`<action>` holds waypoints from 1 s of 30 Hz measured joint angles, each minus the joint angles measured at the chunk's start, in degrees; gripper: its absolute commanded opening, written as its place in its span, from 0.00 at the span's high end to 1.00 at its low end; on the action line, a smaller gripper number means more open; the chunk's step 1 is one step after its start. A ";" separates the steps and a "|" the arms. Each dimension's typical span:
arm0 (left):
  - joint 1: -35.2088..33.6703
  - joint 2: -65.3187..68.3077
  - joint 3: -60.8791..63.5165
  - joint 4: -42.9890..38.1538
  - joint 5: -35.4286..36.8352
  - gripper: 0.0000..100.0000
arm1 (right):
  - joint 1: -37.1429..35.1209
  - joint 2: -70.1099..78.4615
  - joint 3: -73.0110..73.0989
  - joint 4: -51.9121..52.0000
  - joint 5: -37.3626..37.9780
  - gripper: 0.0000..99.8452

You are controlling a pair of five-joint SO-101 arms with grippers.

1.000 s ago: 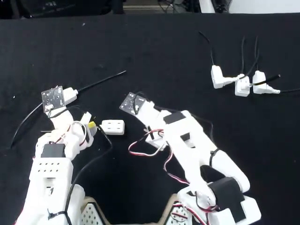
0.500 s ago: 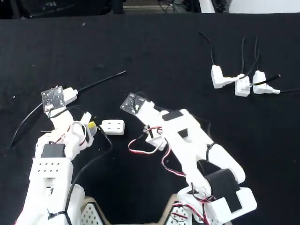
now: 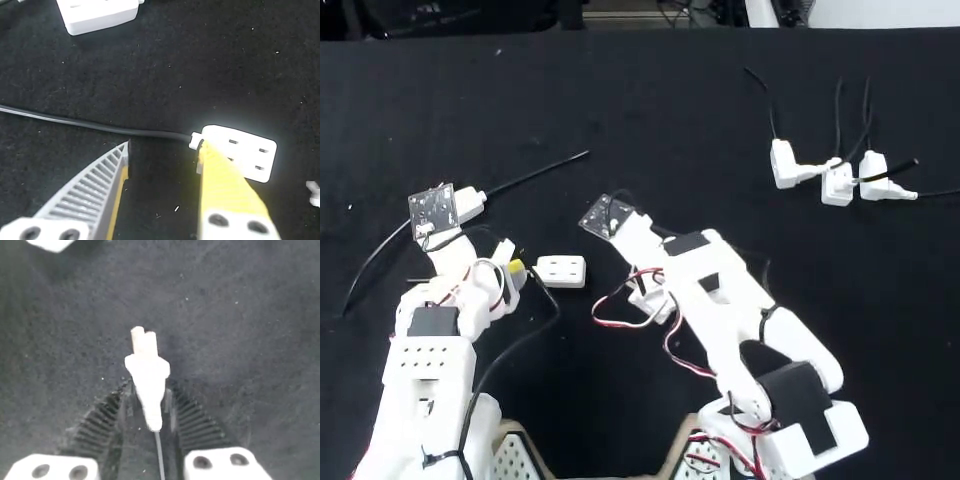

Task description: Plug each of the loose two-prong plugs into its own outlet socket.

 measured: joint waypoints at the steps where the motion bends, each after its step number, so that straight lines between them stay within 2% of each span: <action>1: 0.00 0.00 0.00 0.00 0.00 0.78 | 0.00 0.00 0.00 -0.09 0.00 0.96; 3: 0.00 0.00 0.00 0.00 0.00 0.78 | -0.44 0.00 0.00 -0.53 0.00 0.99; 10: 0.00 0.00 0.00 0.00 0.00 0.78 | -1.14 0.00 -1.32 -0.70 -0.09 0.99; 19: 0.00 0.00 0.00 0.00 0.00 0.78 | -1.58 0.00 -1.41 -1.14 -5.27 0.99; 24: 0.00 0.00 0.00 0.00 0.00 0.78 | -1.58 0.00 -1.41 -2.37 -7.74 0.91; 30: 0.00 0.00 0.00 0.00 0.00 0.78 | -1.58 0.00 -1.41 -2.46 -8.18 0.92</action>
